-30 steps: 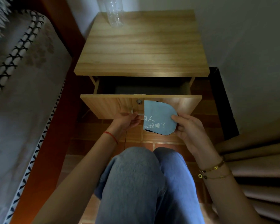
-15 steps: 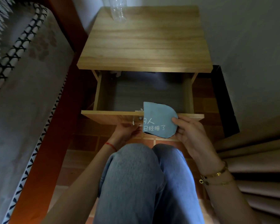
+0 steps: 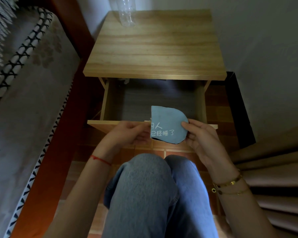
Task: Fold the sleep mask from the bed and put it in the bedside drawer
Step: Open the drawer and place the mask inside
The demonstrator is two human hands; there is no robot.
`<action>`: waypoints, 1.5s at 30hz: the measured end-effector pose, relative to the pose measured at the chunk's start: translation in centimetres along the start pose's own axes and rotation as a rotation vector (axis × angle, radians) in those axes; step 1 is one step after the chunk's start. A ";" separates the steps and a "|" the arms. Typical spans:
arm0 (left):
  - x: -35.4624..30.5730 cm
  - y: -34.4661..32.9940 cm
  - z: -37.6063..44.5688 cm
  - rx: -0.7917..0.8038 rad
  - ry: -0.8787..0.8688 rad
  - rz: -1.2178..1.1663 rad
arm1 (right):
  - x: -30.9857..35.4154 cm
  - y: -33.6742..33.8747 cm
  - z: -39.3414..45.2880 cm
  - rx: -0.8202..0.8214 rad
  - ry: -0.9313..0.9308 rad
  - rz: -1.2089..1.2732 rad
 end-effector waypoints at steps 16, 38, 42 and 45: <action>-5.2 2.4 3.6 -0.177 -0.312 0.080 | 6.5 -3.1 3.0 -0.065 0.216 -0.370; -1.0 3.8 14.7 -0.195 0.015 0.357 | 6.3 -5.0 17.8 -0.330 -0.029 -0.880; -0.3 3.6 15.4 -0.168 0.021 0.394 | 5.9 -5.3 18.6 -0.331 -0.102 -0.919; 0.1 3.5 15.9 -0.144 0.035 0.434 | 5.7 -5.5 18.9 -0.322 -0.119 -0.922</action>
Point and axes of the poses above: each hand's wrist, its own z-axis towards the middle knuckle, its own y-axis out of the back of the hand, x = y × z, the point moved 6 cm from there along z, towards the middle knuckle, and after that the axes turned 14 degrees about -y, right-handed, at the moved point
